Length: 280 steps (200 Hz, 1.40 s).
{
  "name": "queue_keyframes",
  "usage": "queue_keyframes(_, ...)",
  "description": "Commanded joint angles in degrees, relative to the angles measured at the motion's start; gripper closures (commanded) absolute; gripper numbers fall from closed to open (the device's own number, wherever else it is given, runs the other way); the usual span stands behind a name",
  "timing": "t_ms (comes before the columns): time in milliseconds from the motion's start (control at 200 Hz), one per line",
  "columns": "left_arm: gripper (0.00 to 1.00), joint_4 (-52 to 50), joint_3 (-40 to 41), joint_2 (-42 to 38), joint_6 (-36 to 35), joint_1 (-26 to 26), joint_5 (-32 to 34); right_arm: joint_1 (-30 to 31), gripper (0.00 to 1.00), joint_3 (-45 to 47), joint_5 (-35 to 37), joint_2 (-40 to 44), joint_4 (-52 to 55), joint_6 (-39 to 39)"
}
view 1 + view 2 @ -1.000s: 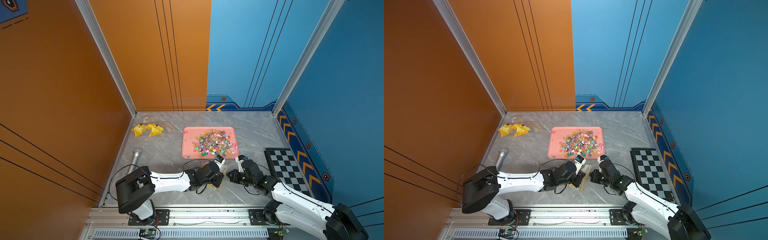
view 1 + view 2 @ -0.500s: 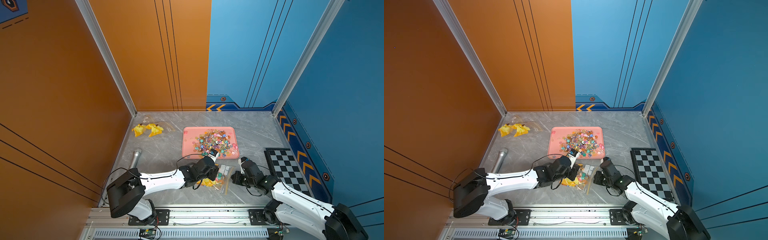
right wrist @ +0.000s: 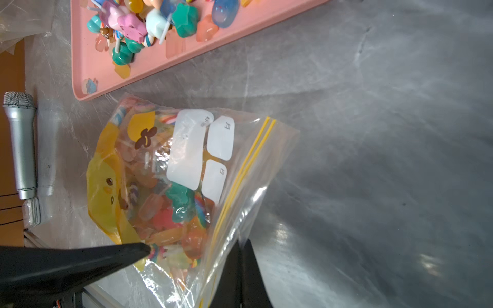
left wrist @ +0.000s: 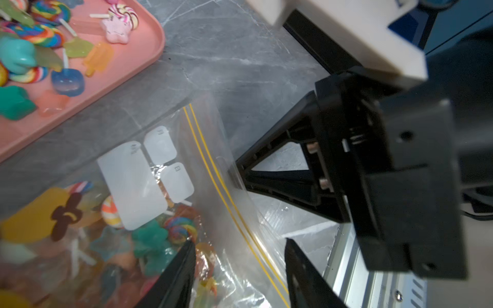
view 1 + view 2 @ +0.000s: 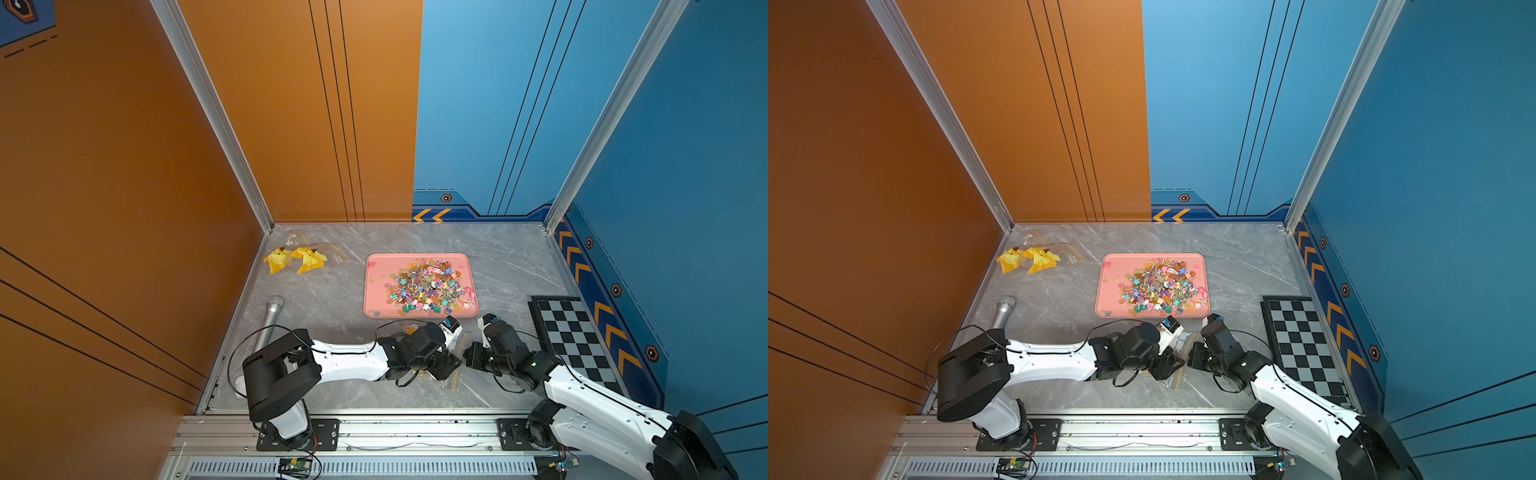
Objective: Pour candies out of the ziploc bag
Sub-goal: Open the ziploc bag at the center of the board.
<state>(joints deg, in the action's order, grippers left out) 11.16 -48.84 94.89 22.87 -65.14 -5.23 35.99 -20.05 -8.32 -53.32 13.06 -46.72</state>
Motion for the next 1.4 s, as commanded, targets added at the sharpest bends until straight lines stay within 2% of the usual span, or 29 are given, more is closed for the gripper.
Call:
queue_keyframes(0, 0.43, 1.06, -2.47, 2.05, 0.1, -0.93, -1.78, -0.31, 1.0, 0.07, 0.94, 1.18, 1.36, 0.26)
queue_keyframes(215, 0.42, 0.88, -3.84, 4.54, 1.61, -0.93, 1.72, -0.23, 1.0, 0.19, 0.23, 2.14, 1.27, -0.04)
queue_keyframes(445, 0.48, -3.93, -6.04, 6.16, 1.48, -0.4, 5.41, -0.13, 1.0, 0.45, -0.21, 3.65, 1.32, -0.56)
queue_keyframes(896, 0.88, -5.01, -6.05, 6.26, 1.99, 0.17, 6.48, 0.14, 1.0, 0.54, -0.43, 3.79, 1.33, -0.31)
queue_keyframes(1036, 0.93, -5.03, -6.07, 6.45, 2.07, 0.12, 5.82, 0.17, 1.0, 0.54, -0.38, 3.92, 1.33, -0.34)
queue_keyframes(1121, 1.0, -5.24, -6.33, 6.6, 2.09, 0.24, 5.51, 0.22, 1.0, 0.54, -0.34, 3.81, 1.29, -0.33)
queue_keyframes(1396, 1.0, -5.38, -6.72, 7.19, 2.7, 0.38, 4.86, 0.49, 1.0, 0.87, -1.17, 4.05, -0.19, -0.71)
